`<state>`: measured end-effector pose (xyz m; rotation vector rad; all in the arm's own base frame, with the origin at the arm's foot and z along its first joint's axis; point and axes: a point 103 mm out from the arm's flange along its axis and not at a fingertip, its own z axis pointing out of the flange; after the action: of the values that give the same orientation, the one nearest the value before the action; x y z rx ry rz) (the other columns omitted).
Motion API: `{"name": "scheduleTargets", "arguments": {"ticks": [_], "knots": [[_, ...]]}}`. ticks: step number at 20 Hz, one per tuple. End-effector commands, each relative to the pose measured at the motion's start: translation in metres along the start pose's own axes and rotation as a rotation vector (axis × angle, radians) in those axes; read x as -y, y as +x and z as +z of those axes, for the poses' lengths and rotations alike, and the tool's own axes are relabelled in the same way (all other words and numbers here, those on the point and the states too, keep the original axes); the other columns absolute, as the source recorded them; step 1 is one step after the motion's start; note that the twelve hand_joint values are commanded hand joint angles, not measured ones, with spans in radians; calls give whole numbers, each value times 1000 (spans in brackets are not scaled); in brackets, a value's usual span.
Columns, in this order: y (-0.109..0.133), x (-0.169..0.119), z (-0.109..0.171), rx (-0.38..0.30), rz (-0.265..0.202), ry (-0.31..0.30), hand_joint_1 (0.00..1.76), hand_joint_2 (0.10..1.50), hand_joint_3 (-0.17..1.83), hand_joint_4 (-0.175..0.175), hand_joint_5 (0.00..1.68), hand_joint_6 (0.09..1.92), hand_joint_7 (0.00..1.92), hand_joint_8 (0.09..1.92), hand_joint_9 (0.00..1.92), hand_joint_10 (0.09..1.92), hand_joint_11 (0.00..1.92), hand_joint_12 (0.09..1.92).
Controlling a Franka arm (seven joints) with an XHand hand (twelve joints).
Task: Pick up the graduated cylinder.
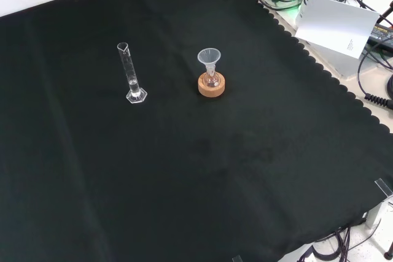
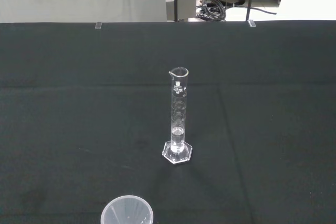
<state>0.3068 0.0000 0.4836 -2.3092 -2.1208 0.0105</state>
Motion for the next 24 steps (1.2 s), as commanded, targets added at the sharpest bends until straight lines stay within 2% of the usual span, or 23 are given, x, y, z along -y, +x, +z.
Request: {"name": "scheduleTargets", "arguments": {"ticks": [1,4,11,19,24], "knots": [[-1,-1,0,7,1,-8,290,1303,-40,-34,202,155,57,440,490,87,134,1365],[-3,-2,0,6,4,-10,173,1365,-12,-26,182,87,5,381,433,87,96,1383],[-9,-10,9,-5,20,1,162,1372,-8,-26,186,87,0,375,426,87,92,1385],[-24,-32,46,-23,65,29,178,1368,-10,-29,199,87,0,385,435,87,93,1384],[-37,-61,76,-39,78,51,187,1366,-11,-32,210,87,4,401,445,87,95,1385]]}}
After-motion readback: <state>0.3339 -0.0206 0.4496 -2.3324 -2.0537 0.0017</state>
